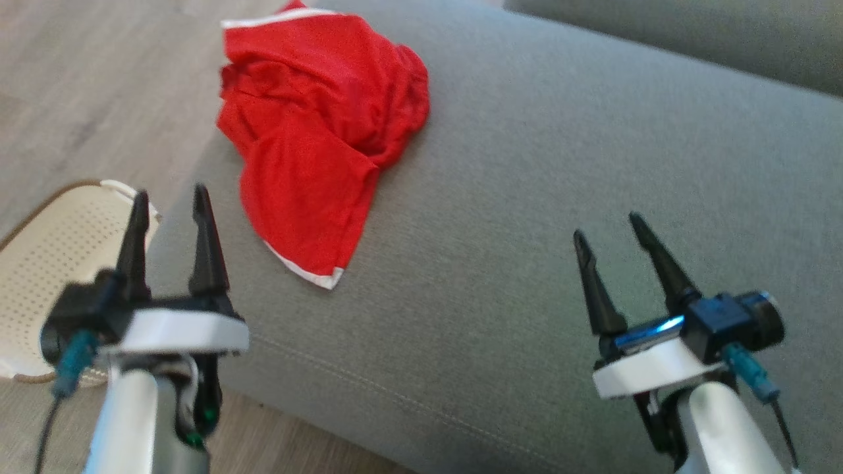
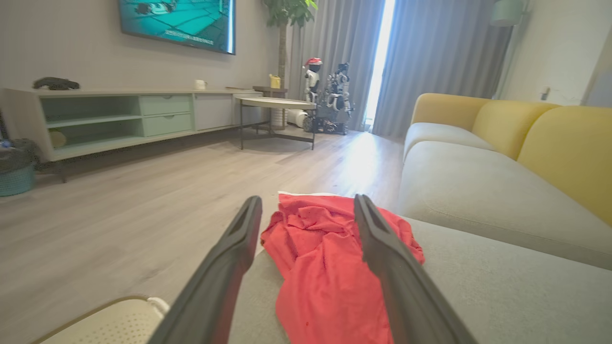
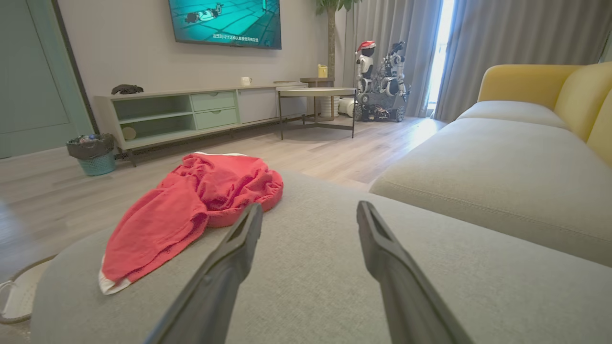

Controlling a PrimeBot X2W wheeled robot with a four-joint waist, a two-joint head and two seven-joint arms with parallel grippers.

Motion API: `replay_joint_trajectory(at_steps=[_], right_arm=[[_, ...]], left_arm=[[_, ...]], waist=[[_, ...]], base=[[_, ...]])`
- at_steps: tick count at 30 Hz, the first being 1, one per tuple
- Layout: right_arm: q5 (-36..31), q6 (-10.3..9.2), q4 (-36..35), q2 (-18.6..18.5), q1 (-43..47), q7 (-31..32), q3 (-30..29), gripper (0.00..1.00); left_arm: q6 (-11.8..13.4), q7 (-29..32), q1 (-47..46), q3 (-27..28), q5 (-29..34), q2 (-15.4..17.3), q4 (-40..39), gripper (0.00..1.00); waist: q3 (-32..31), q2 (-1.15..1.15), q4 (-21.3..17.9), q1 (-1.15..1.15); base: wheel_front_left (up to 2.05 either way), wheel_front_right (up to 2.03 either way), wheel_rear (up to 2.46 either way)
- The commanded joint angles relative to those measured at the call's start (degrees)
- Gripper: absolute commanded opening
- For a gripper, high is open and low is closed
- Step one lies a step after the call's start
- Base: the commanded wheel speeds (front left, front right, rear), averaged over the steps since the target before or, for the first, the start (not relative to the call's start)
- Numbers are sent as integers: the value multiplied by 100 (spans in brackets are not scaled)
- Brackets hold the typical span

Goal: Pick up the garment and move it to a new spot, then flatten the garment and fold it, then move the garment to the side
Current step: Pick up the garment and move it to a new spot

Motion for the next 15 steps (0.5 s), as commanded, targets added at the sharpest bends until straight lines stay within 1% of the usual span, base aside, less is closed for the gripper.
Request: replay_joint_trajectory(at_steps=[1, 3, 5, 7, 11, 13, 15], right_arm=[[-84, -3, -274, -27, -301, 39, 77, 100], [-202, -3, -399, -27, -368, 111, 29, 100], [-290, -3, -528, -27, -426, 182, 7, 100], [-373, -3, -651, -27, -497, 250, -4, 100], [-471, -3, -852, -27, -648, 326, -37, 100], [-492, -3, -912, -27, -680, 340, -29, 100], [-515, -3, -947, -27, -686, 349, -10, 100]], left_arm=[[-101, -59, -379, 258, -57, 75, -64, 100], [-297, -59, -682, 393, -180, 138, 210, 100], [-511, -59, -1026, 442, -247, 293, 566, 100], [-651, -57, -1420, 482, -325, 459, 917, 100], [-842, 207, -2252, 366, -395, 824, 1630, 100], [-902, 394, -2639, 283, -437, 999, 1985, 100], [-944, 594, -2988, 272, -615, 1103, 2347, 100]], waist=[[402, 0, -335, 0], [604, 0, -468, 0], [804, 0, -605, 0], [1004, 0, -742, 0], [1347, 0, -944, 0], [1466, 0, -1029, 0], [1556, 0, -1113, 0]], base=[[0, 0, 0], [0, 0, 0], [0, 0, 0], [0, 0, 0], [0, 0, 0], [0, 0, 0], [0, 0, 0]])
